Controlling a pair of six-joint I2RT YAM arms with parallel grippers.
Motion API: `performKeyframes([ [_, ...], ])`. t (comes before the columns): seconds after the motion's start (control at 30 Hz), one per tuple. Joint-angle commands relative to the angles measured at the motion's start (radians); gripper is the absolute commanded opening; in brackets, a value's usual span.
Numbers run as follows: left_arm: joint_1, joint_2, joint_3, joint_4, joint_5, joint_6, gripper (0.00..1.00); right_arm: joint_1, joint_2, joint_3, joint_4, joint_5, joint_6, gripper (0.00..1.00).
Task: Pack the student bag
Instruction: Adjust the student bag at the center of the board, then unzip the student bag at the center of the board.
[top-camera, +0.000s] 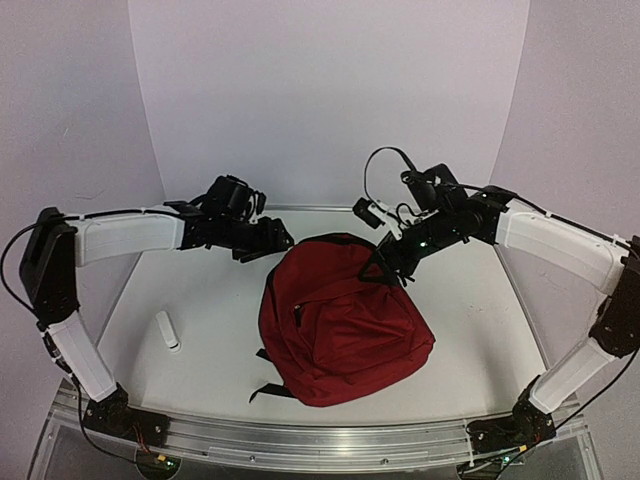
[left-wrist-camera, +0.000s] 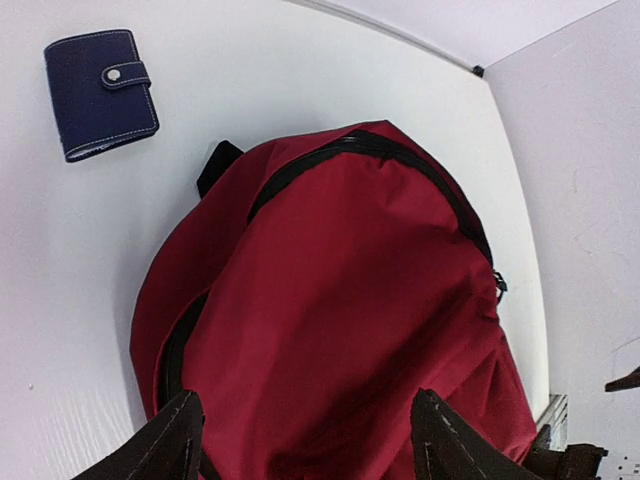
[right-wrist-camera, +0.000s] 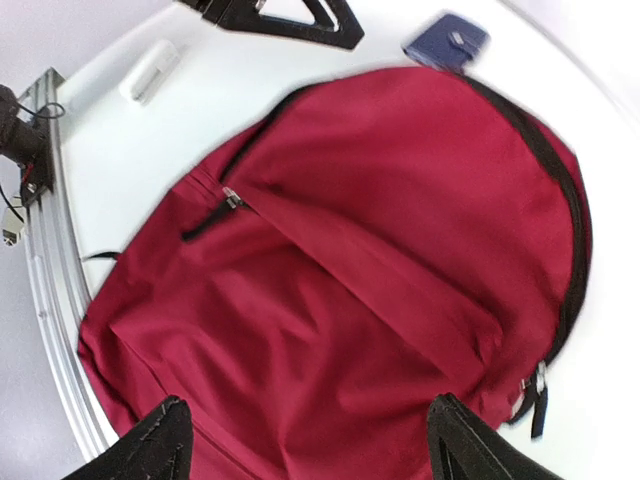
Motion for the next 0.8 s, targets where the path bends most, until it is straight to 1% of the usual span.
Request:
performKeyframes([
  [0.0, -0.003, -0.094, -0.226, 0.102, 0.019, -0.109, 0.73, 0.099, 0.119, 0.113, 0.024, 0.065, 0.040, 0.77],
  [0.1, -0.007, -0.118, -0.360, 0.207, 0.045, -0.182, 0.73, 0.183, 0.208, 0.186, 0.024, 0.095, 0.055, 0.74],
  [0.23, -0.032, -0.126, -0.442, 0.270, 0.026, -0.236, 0.72, 0.282, 0.329, 0.244, 0.023, 0.176, 0.076, 0.70],
  [0.27, -0.040, -0.125, -0.451, 0.288, 0.018, -0.242, 0.72, 0.303, 0.357, 0.261, 0.022, 0.204, 0.082, 0.68],
  [0.4, -0.061, -0.119, -0.459, 0.277, -0.011, -0.255, 0.72, 0.353, 0.440, 0.309, 0.022, 0.318, 0.111, 0.61],
  [0.5, -0.062, -0.125, -0.463, 0.278, -0.015, -0.258, 0.72, 0.364, 0.490, 0.333, 0.022, 0.357, 0.131, 0.59],
  [0.7, -0.063, -0.111, -0.434, 0.270, -0.026, -0.246, 0.72, 0.365, 0.537, 0.331, 0.022, 0.420, 0.145, 0.58],
  [0.77, -0.063, -0.100, -0.424, 0.270, -0.027, -0.242, 0.71, 0.364, 0.543, 0.329, 0.021, 0.433, 0.147, 0.54],
])
